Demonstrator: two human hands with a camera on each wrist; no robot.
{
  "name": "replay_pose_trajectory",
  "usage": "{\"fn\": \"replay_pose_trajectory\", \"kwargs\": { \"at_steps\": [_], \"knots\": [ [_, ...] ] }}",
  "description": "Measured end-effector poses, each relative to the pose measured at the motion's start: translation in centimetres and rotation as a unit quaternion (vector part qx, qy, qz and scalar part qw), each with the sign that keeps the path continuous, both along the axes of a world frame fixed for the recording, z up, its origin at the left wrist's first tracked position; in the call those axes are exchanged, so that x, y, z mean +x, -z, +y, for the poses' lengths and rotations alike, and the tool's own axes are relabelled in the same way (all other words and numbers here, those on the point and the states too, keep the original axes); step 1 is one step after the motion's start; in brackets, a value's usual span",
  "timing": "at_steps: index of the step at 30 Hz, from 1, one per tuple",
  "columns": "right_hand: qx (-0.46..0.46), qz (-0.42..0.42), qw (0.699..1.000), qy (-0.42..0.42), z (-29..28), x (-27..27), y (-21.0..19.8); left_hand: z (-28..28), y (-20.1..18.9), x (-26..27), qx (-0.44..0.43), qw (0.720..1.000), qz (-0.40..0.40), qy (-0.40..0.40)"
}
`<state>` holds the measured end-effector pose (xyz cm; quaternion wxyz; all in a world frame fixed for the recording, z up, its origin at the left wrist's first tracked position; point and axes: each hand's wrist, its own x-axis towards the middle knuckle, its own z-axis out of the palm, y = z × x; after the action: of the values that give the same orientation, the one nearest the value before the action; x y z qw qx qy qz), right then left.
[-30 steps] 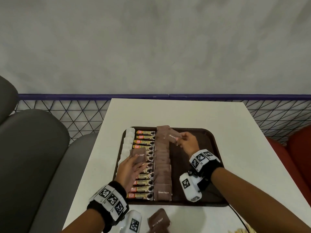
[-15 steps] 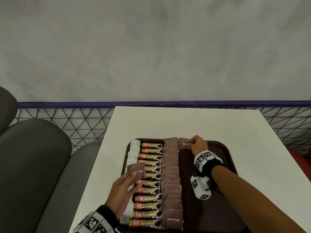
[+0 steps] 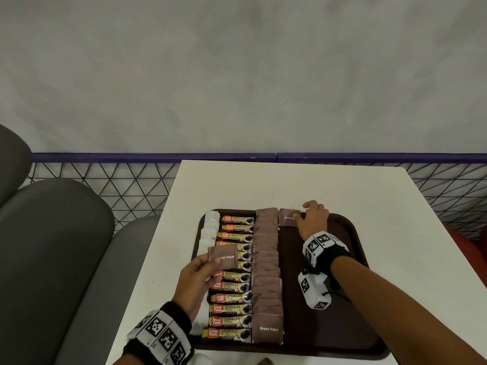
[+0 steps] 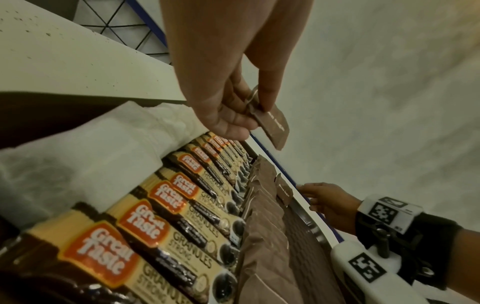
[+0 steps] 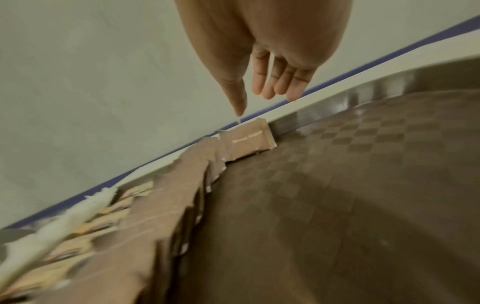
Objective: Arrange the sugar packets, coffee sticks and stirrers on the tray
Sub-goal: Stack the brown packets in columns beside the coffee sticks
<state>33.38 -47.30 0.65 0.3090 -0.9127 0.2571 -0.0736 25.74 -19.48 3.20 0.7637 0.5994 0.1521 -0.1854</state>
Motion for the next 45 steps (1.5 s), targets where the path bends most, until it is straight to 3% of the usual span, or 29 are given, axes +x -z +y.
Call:
{"fn": "replay_pose_trajectory", "kwargs": {
  "at_steps": [6, 9, 13, 20, 25, 32, 45],
  "knots": [
    [0.101, -0.052, 0.989, -0.092, 3.0, -2.3, -0.8, -1.1, -0.8, -0.3, 0.022, 0.999, -0.021, 0.011],
    [0.227, -0.058, 0.955, -0.185, 5.3, -4.5, -2.3, -1.6, -1.2, -0.7, 0.035, 0.999, -0.034, 0.008],
    [0.312, 0.001, 0.911, -0.269, 7.6, -6.7, -3.1, -1.9, -1.6, -1.2, 0.042, 0.998, -0.046, 0.005],
    [0.351, -0.042, 0.9, -0.257, 7.8, -8.0, -2.7, -2.1, -1.8, -1.4, 0.043, 0.998, -0.054, -0.011],
    [0.35, -0.041, 0.911, -0.214, 6.7, -7.8, -2.3, -2.4, -1.5, -1.1, 0.028, 0.999, -0.04, 0.006],
    [0.2, -0.026, 0.978, -0.046, 0.1, -3.4, -1.1, -0.8, -0.6, -0.2, 0.027, 0.999, -0.019, 0.009],
    [0.067, 0.068, 0.995, 0.02, -2.0, 0.6, 1.8, 1.8, -0.2, 0.3, 0.074, 0.997, -0.027, 0.024]
  ]
}}
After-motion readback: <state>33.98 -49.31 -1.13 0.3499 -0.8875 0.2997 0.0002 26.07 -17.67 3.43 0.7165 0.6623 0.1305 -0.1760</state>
